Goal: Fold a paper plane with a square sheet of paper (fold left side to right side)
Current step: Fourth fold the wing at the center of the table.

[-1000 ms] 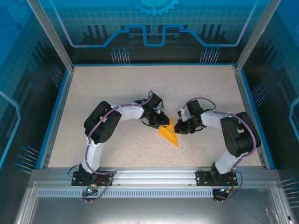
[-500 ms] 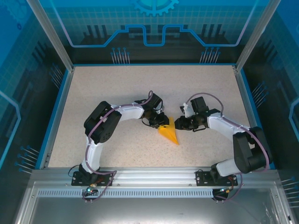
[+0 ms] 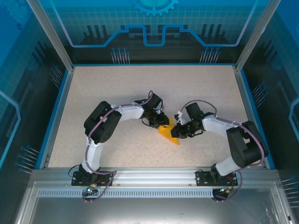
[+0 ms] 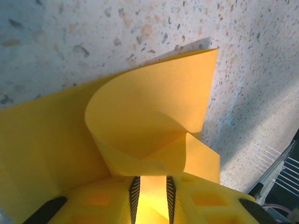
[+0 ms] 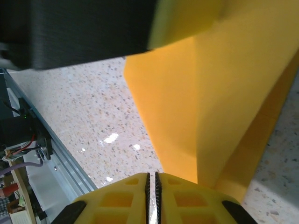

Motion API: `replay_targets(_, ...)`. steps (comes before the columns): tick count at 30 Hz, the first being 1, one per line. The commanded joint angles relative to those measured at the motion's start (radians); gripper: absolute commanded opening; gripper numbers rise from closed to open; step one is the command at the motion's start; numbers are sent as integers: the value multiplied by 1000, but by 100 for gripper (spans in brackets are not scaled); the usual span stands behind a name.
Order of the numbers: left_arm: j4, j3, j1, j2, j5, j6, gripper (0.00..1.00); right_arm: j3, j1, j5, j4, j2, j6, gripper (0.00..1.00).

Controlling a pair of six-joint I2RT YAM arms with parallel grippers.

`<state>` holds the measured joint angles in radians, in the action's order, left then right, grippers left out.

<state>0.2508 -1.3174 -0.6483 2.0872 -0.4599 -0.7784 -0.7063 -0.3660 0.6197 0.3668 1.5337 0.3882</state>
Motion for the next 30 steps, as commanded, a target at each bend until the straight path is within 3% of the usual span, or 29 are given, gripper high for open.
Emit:
replay_targets(1, 74, 35, -1, 53, 70, 24, 26, 9, -10, -27, 28, 26, -4, 14)
replay_targets(30, 67, 43, 10, 60, 72, 21, 26, 66, -26, -76, 69, 95, 36, 7)
